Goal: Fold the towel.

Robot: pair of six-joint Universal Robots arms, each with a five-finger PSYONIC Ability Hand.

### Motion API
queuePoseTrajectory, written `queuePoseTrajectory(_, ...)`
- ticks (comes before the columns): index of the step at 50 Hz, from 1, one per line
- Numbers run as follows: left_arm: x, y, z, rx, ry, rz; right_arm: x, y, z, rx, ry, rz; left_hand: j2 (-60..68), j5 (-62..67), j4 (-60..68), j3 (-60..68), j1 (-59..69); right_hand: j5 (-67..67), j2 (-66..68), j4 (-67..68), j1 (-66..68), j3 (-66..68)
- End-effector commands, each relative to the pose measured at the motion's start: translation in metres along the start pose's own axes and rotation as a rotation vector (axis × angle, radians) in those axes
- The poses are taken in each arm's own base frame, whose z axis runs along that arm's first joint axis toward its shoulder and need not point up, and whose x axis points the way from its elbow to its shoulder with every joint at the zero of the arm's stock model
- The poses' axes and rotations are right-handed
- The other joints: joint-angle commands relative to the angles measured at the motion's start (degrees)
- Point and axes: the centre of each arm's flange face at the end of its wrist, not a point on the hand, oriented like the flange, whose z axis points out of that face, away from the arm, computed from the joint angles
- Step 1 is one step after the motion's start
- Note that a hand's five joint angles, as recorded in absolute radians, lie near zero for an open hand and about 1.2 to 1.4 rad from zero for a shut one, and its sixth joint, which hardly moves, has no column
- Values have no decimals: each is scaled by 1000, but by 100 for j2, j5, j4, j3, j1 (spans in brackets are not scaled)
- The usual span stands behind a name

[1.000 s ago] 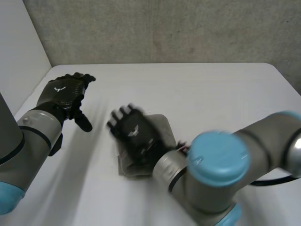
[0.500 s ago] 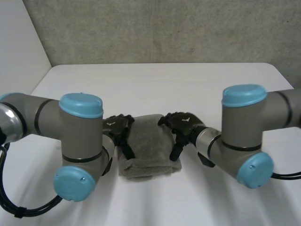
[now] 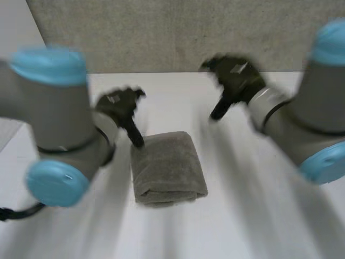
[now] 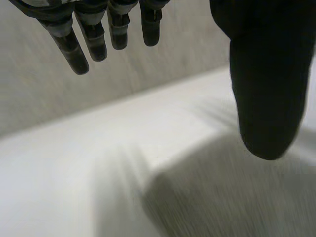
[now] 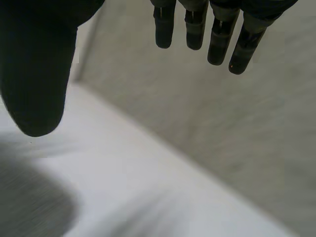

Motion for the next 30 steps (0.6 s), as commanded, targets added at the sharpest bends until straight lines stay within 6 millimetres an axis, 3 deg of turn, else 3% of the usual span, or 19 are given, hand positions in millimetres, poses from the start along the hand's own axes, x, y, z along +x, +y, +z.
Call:
queuePoseTrajectory(1,-61,-98,-55,189,-107,-67,65,-74,-42,177,269,0,35,-139,28,-44,-10,-274,-341,-336,-76,-202)
queuePoseTrajectory(5,-77,-116,-74,248,-81,-78,74,-71,-54,107,290,10,35,-139,28,-44,-10,-274,-341,-336,-76,-202)
queuePoseTrajectory(9,-85,-120,-81,265,-82,-79,73,-64,-57,61,283,18,35,-139,28,-44,-10,-274,-341,-336,-76,-202)
queuePoseTrajectory(26,-88,-107,-76,220,-81,-88,61,-48,-60,-3,217,15,35,-139,28,-44,-10,-274,-341,-336,-76,-202)
queuePoseTrajectory(30,-88,-106,-76,226,-80,-89,58,-53,-66,18,218,9,35,-139,28,-44,-10,-274,-341,-336,-76,-202)
